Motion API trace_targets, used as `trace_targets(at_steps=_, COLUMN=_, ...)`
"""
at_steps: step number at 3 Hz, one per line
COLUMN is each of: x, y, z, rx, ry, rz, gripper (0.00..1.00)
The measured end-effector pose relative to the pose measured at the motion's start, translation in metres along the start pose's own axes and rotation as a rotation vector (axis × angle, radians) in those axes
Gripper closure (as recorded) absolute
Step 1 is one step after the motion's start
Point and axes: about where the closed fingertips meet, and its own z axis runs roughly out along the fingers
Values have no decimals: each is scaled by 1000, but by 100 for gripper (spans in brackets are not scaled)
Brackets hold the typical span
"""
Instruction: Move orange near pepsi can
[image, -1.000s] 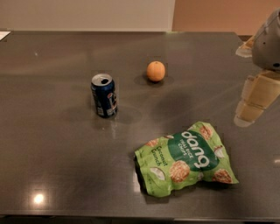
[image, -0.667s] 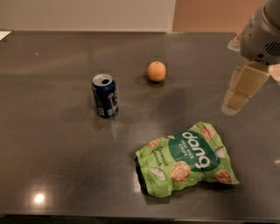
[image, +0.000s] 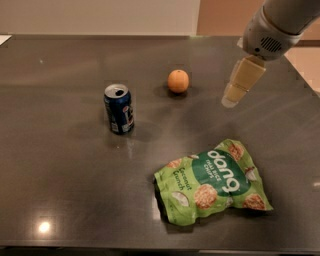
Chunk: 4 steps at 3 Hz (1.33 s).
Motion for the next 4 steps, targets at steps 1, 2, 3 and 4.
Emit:
trace_targets(at_steps=1, x=-18, y=-24, z=28, rx=4, ry=-27, rz=31, gripper=0)
trace_targets(at_steps=2, x=-34, y=-39, z=58, rx=-8, ry=-48, rz=70, gripper=0)
trace_targets(at_steps=3, x=-47, y=-46, z=92, rx=-37, ry=-64, rz=107, gripper=0)
trace_targets(at_steps=4, x=-58, y=-50, z=118, rx=-57, ry=-78, rz=133, gripper=0)
